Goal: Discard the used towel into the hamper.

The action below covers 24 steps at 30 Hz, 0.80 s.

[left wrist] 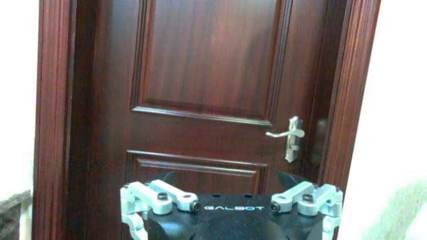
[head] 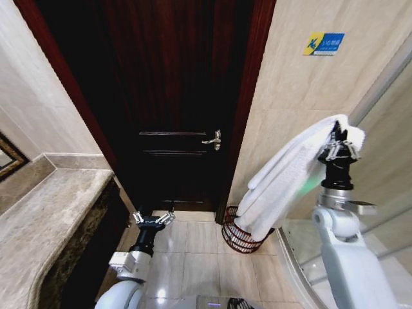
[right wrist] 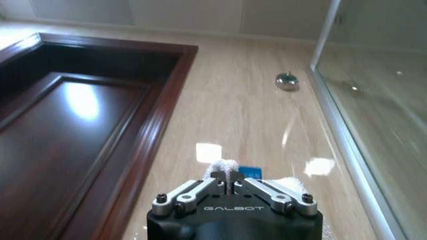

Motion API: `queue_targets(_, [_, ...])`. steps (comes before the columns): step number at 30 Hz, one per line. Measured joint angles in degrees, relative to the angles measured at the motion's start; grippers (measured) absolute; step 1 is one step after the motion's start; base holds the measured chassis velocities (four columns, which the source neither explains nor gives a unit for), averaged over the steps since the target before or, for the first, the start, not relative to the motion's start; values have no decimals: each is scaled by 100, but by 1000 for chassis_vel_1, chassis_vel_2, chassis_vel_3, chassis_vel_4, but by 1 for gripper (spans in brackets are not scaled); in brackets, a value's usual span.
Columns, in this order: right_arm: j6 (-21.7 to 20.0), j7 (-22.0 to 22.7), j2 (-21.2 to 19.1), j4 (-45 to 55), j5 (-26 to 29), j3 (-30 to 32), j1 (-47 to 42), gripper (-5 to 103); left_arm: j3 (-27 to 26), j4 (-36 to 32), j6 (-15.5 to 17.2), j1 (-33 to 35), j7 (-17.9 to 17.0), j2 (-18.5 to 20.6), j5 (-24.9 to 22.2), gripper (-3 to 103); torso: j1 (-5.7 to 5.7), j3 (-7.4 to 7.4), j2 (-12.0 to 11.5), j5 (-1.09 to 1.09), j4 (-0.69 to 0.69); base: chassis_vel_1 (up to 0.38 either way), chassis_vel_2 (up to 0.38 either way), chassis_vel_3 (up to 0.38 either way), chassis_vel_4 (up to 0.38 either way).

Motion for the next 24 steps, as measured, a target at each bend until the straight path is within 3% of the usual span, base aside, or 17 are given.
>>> queue_targets(24, [387, -559, 177, -1912, 114, -218, 1063, 2, 0, 0, 0, 0, 0, 0, 0, 100, 0, 0, 0, 0, 0, 0, 0, 0, 0])
